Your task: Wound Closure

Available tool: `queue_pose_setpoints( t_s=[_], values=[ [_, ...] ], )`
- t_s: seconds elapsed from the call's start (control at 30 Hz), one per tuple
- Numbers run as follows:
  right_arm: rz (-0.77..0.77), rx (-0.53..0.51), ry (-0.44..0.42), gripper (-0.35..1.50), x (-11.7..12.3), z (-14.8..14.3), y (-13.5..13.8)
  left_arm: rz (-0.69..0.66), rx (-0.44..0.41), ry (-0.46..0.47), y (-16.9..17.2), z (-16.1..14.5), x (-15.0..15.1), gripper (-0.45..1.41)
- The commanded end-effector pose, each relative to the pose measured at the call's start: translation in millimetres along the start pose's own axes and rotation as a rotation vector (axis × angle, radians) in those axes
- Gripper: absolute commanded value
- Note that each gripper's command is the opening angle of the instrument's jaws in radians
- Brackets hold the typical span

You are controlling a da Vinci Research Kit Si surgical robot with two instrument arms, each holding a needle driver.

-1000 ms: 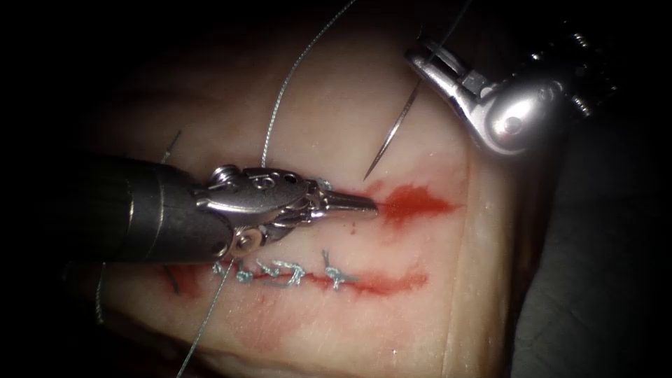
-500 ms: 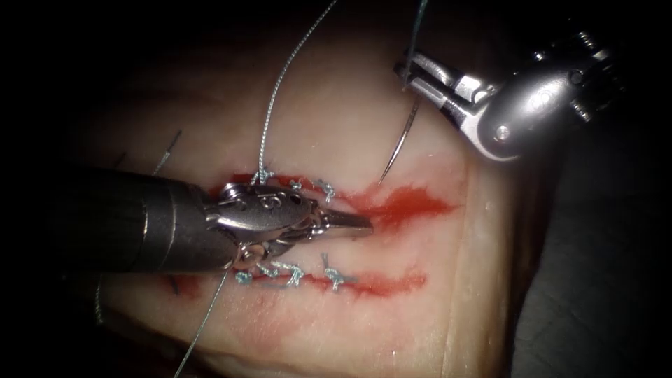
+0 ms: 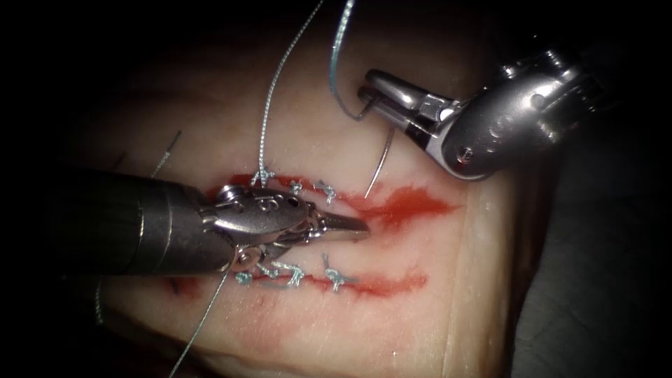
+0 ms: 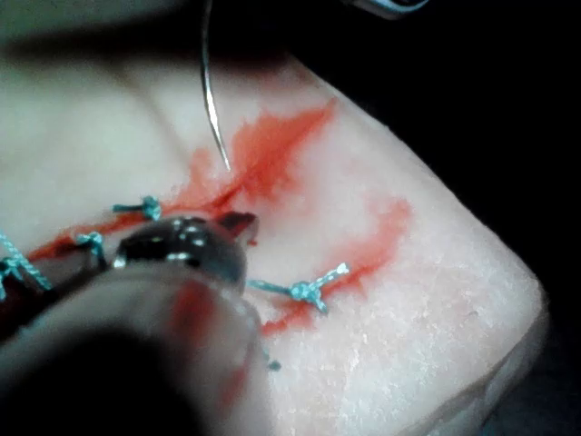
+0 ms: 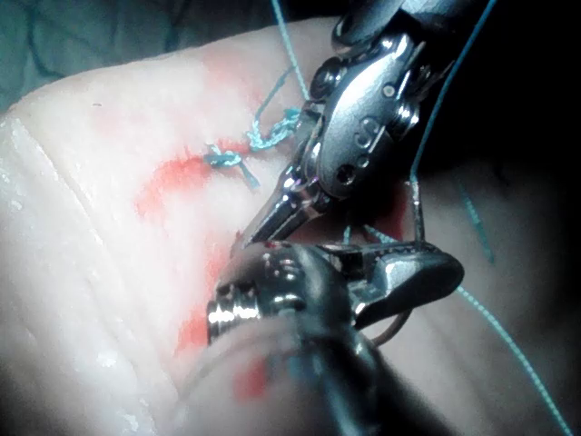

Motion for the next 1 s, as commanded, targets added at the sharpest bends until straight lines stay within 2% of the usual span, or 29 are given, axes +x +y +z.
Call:
queue_pose_setpoints(
  t_s=[0.03, 0.2, 0.33, 0.57, 1.0],
  values=[
    [-0.051, -0.018, 0.004, -0.35, -0.2, 1.4, 0.6, 0.001, 0.002, 0.001, 0.3, 0.6, 0.1, -0.45],
    [-0.139, -0.015, -0.002, -0.35, -0.1, 2.2, 1.0, 0.001, 0.002, 0.001, 0.3, 0.6, 0.1, -0.45],
    [-0.145, -0.018, -0.02, -0.35, -0.2, 2.8, 1.5, 0.007, 0.003, 0.002, 0.3, 0.6, 0.1, -0.45],
    [-0.157, -0.06, -0.019, -0.35, 0.2, 3.5, 2.5, 0.001, 0.004, 0.002, 0.3, 0.5, 0.1, -0.45],
    [-0.222, -0.154, -0.013, -0.35, 0.1, 3.4, 2.6, -0.004, 0.004, 0.002, 0.3, 0.5, 0.1, -0.45]
  ],
)
